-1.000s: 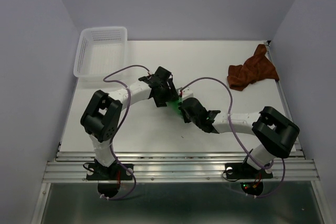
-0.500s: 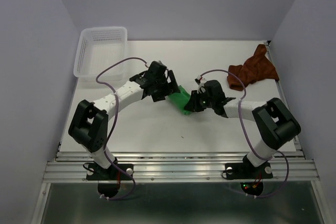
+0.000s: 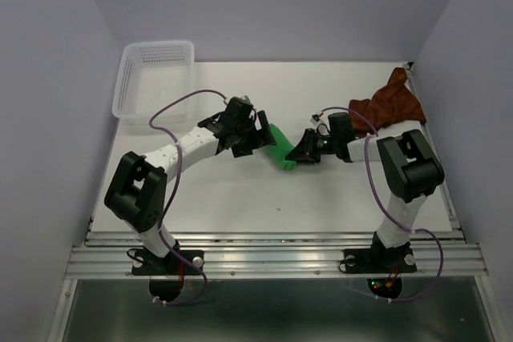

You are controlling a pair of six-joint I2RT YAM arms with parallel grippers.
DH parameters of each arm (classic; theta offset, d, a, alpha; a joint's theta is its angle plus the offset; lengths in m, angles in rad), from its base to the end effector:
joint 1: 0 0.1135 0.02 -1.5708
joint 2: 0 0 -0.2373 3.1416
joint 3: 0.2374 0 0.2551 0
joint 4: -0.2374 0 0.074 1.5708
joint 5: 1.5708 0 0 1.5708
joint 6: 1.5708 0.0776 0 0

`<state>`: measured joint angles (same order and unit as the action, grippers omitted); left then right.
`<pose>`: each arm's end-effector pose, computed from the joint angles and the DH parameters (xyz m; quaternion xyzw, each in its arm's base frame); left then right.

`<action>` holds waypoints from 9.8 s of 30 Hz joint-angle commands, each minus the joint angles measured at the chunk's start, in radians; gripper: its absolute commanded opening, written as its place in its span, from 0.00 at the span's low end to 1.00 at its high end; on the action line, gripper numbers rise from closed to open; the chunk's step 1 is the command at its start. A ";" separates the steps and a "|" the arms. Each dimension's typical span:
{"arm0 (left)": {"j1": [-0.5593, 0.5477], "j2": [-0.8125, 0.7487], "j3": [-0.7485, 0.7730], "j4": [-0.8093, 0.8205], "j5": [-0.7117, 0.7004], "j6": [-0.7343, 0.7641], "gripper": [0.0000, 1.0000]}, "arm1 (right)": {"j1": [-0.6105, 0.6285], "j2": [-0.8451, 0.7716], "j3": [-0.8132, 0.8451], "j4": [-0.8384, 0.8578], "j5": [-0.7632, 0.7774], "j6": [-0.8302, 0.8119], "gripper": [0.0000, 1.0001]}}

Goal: Roll the towels
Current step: Roll the towel, then place the rolled towel into the container, then grab a towel with the right arm, then move the towel to the center of the board

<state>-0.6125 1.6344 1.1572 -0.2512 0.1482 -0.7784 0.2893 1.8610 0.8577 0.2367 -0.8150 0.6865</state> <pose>0.3169 -0.2367 0.1894 -0.0452 0.9095 -0.3131 0.2698 0.3322 0.1578 0.0758 0.0147 0.8589 0.4906 0.1464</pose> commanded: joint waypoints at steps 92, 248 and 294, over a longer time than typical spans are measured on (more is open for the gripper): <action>0.715 0.166 0.634 0.121 -0.055 -0.059 0.00 | -0.099 -0.648 0.095 -0.560 0.422 -0.143 1.00; 0.488 -0.438 -0.128 -0.042 -0.130 -0.038 0.99 | -0.334 -0.013 0.590 -0.718 1.140 -0.346 1.00; 0.467 -0.705 -0.208 -0.234 -0.197 0.083 0.99 | -0.246 -0.562 0.123 -0.652 0.552 -0.398 0.83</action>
<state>-0.1444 0.9218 0.9688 -0.4786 -0.0555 -0.7227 0.1020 1.3174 1.1431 -0.4095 -0.3958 0.2676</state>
